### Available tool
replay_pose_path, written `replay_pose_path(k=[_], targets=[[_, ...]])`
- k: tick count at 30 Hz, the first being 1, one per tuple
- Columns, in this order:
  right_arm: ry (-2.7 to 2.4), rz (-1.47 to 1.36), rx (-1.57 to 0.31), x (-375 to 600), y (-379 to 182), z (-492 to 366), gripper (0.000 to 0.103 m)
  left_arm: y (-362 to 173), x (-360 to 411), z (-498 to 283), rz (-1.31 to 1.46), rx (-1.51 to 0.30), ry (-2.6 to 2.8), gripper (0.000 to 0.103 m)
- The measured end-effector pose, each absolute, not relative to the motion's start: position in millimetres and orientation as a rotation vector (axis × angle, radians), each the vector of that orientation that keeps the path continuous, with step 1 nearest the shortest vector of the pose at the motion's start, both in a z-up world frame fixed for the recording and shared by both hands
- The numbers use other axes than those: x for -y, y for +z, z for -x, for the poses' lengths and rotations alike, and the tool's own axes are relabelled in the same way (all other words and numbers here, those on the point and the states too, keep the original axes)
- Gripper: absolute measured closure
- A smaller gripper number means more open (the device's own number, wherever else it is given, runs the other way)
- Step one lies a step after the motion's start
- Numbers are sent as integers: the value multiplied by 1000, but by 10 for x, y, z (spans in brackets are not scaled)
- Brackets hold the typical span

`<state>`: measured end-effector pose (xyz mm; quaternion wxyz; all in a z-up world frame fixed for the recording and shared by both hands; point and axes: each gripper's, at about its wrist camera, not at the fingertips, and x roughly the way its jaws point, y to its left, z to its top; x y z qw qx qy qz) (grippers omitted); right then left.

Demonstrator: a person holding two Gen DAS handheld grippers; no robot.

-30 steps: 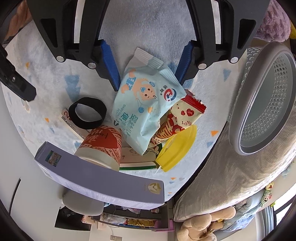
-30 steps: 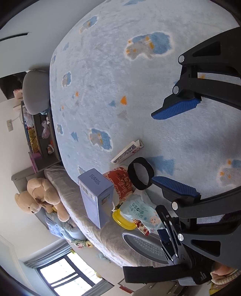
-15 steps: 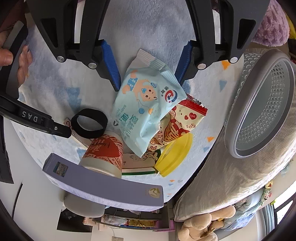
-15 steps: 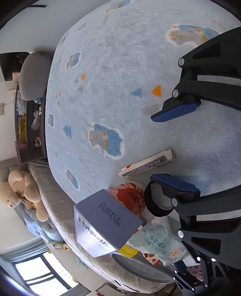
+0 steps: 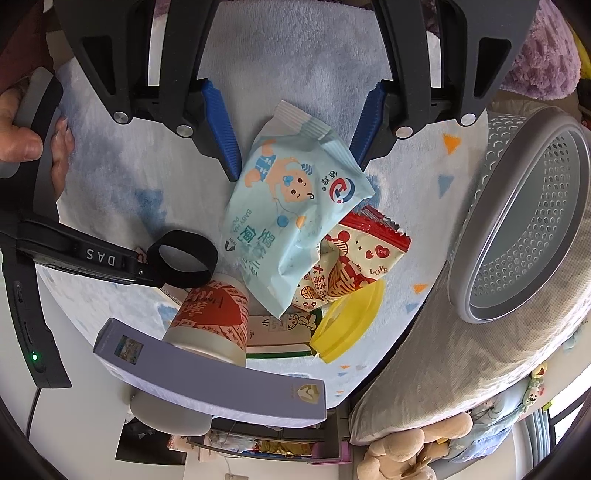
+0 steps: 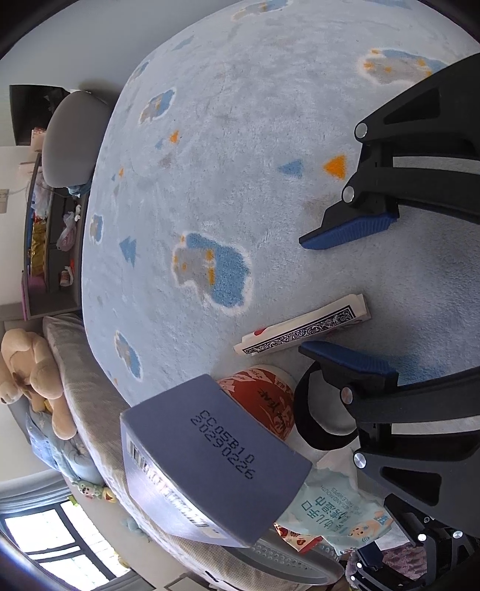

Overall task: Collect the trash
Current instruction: 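Grasp the blue wet-wipes pack with the left tool while the right tool grasps the toothpaste box, then carry the wipes pack and toothpaste box over the grey basket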

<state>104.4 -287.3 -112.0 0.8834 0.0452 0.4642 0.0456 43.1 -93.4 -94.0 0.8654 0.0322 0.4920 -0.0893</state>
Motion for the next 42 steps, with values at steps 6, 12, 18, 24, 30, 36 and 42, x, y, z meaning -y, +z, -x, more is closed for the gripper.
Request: replay_pose_path(k=[6,12,18,24,30,36,42], targets=[[115,-97,-951,2867,-1107,-991,86,-949,935,-450,-59,-1039,-195,46],[103,-151,-932,2961,-1050,-848,87,-951,933,-457,-54,-1039,-205,40],[91,-234,-924,3086,-1014,-630,87,-961,970,-496,-63,-1035,-209,32],[88,-291,-928,3098,-1019,-399,87,-960,1041,-576,-60,-1023,-211,32],[89,-324,-913,3066,-954,-194,87,-961,1065,-593,-44,-1025,-229,45],[79,-357,-894,3045,-864,-32,87,-881,1066,-497,-33,-1002,-253,49],[61,-390,-891,3026,-829,107,87,-747,1004,-396,-38,-963,-253,49]])
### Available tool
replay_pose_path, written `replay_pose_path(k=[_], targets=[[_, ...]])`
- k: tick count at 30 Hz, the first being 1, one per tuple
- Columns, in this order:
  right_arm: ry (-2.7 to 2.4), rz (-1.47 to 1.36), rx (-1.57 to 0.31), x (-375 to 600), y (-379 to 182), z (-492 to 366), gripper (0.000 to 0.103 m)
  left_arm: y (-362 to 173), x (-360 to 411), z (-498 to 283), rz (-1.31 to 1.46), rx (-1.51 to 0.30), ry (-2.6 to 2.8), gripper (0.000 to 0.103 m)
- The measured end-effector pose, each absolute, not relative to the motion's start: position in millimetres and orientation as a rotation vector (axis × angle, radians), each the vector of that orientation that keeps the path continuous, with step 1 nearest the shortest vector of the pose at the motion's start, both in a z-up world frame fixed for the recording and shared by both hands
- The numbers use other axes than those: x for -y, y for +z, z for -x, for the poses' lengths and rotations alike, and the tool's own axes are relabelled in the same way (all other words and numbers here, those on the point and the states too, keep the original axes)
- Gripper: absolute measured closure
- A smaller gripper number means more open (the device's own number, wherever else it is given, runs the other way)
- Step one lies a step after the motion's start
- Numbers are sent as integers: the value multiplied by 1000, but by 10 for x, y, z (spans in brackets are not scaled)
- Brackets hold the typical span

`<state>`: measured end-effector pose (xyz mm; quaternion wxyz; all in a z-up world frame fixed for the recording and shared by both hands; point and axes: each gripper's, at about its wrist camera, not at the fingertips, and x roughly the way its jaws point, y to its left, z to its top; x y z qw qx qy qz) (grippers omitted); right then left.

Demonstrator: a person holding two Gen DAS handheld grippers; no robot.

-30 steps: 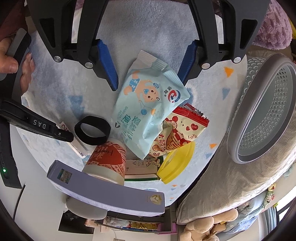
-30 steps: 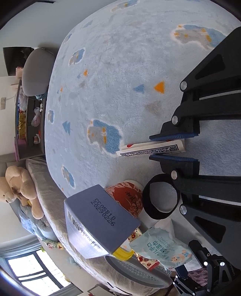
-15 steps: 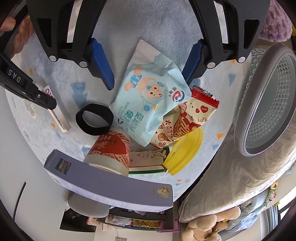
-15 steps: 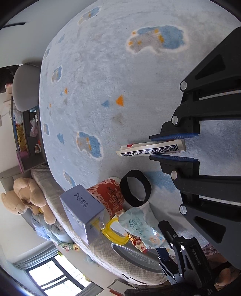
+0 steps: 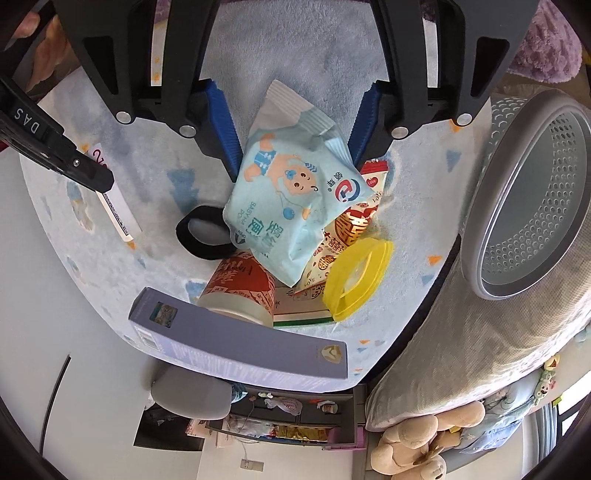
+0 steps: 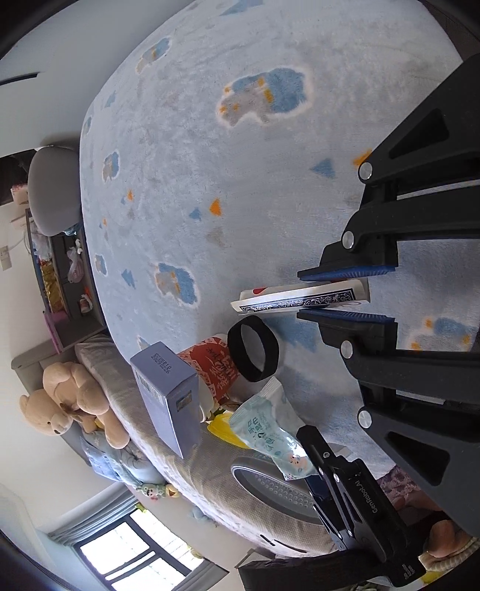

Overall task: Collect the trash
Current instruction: 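Carry the wipes pack and toothpaste box over the grey basket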

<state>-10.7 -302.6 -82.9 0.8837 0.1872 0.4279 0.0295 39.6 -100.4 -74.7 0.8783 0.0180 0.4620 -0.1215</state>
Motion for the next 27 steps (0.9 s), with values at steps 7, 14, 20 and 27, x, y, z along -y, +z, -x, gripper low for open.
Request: replay_pose_path(k=[7,14,20,27], targets=[[48,-399,-899,2971,-815,205,87,-596,876,-281,-20,-932,-266,49],[61,-380,-881,2805,-668,245,87,-394,709,-152,6,-881,-270,49],[94,-349,-871,2550,-551,199,87,-274,391,-119,39,-835,-226,49],[160,-300,-871,2099,-446,89,87,-238,-87,-115,75,-807,-153,49]])
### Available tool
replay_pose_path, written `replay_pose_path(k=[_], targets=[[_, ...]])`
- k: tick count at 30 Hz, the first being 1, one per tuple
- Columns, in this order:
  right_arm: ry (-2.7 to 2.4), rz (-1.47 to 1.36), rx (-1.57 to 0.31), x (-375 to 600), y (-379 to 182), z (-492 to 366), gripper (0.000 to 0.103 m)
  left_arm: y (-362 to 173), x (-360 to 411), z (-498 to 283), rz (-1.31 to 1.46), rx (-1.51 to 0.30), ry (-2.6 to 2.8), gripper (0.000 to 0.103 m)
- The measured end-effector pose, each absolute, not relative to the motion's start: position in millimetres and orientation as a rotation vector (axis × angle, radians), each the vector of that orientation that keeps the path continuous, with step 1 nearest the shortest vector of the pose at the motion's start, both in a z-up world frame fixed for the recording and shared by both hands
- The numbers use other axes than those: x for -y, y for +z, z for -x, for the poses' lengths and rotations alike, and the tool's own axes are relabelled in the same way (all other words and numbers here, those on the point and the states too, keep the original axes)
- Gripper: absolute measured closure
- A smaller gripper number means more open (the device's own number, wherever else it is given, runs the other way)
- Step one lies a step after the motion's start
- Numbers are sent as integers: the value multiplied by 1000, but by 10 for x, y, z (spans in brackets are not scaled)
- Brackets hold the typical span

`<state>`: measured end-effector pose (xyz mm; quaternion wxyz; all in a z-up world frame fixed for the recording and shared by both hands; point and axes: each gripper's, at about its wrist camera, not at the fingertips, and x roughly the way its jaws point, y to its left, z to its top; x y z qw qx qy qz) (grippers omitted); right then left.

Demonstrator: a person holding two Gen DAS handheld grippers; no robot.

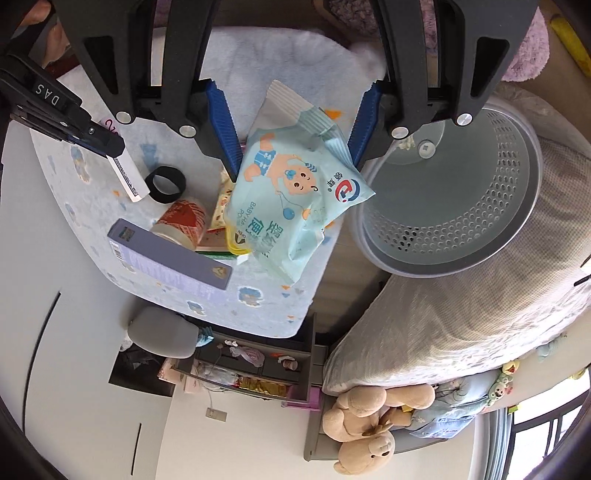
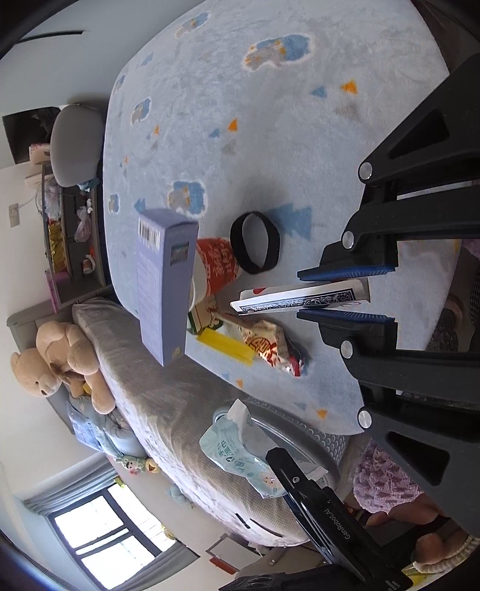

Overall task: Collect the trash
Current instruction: 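Carry the wipes pack and toothpaste box over the grey basket, then open both tools to drop the wipes pack and toothpaste box into the basket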

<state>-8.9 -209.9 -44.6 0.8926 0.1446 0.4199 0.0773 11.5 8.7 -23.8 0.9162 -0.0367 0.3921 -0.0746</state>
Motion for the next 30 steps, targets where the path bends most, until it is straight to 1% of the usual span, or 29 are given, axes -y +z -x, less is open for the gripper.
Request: replay_pose_path(k=[12,30], targets=[[300,-229,-891,1205,-398,-249,87,-386,-899,-179,124,-844,-49,49],[455,-179,-937,242,-473,-785,87,-554,-1665,-521,147,-907,51,49]])
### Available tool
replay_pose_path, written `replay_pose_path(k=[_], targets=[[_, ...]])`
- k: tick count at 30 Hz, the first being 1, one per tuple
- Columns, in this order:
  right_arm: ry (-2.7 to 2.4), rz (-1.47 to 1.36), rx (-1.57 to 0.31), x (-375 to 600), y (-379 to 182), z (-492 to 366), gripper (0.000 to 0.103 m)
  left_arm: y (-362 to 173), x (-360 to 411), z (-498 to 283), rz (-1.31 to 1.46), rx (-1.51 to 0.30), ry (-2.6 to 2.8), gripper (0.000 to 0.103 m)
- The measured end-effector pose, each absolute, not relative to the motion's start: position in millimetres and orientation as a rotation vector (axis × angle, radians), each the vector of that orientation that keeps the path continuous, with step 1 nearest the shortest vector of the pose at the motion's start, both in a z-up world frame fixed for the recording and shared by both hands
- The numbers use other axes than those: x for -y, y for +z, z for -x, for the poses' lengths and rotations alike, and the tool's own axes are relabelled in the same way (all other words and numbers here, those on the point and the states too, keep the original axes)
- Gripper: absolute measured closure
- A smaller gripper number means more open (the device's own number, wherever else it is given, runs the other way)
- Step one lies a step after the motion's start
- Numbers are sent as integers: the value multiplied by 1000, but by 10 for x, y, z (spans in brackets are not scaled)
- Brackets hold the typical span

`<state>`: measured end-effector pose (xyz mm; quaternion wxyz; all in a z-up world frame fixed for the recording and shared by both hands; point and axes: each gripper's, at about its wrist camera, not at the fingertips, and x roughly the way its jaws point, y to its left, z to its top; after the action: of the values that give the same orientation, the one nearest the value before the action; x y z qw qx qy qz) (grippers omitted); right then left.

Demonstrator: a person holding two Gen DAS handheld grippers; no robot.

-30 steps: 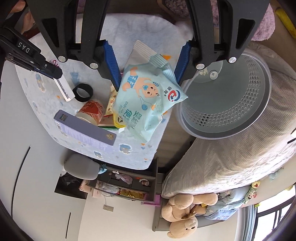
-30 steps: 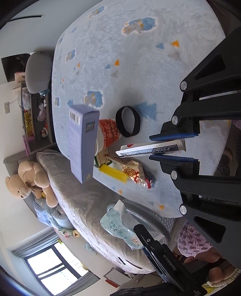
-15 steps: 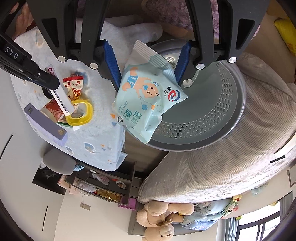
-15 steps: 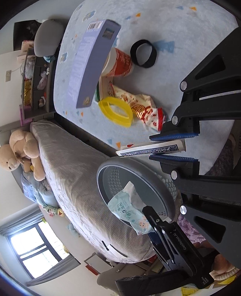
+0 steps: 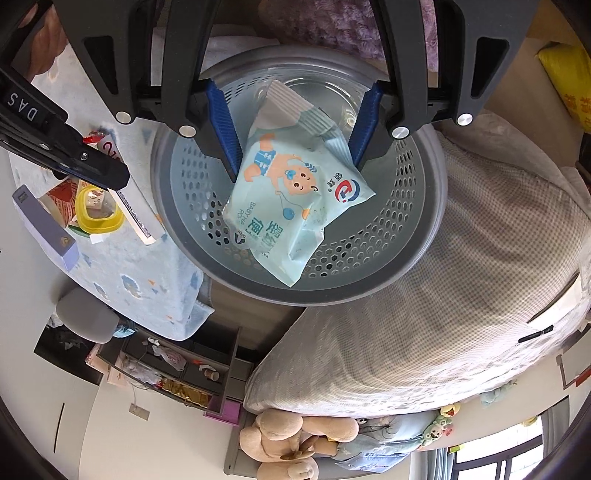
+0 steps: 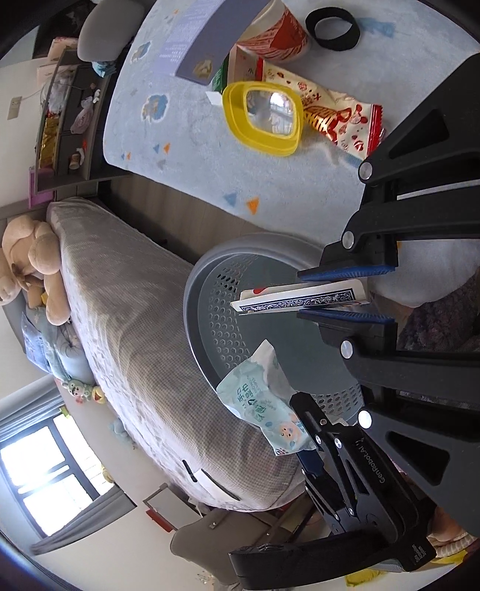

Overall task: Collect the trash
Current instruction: 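Open both tools to drop the wipes pack and toothpaste box into the basket, then move both open tools back over the table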

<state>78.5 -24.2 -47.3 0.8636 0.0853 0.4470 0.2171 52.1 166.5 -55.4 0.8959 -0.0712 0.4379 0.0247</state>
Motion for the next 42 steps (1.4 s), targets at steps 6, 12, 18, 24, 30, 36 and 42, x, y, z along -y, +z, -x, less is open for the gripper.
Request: replay_pose_path(k=[6,12,18,24,30,36,42], targets=[[486,-180,-951,51,-524,-958,87,-625,-1822,-633,143,-933,72,49],[505,-179,-964,-58,-578,-1090,87,-662,-1897,-734,139,-943,86,49],[519,-175,-972,-122,-615,-1176,86,-671,-1946,-791,141,-945,105,49],[521,-177,-969,-132,-622,-1195,85,-660,-1984,-798,131,-943,134,47],[511,-158,-958,-174,-603,-1200,76,-629,-2016,-775,114,-933,169,38],[508,-139,-942,-172,-559,-1159,71,-619,-2045,-747,117,-930,191,36],[499,-134,-943,-137,-553,-1098,71,-590,-2031,-693,123,-917,209,35]])
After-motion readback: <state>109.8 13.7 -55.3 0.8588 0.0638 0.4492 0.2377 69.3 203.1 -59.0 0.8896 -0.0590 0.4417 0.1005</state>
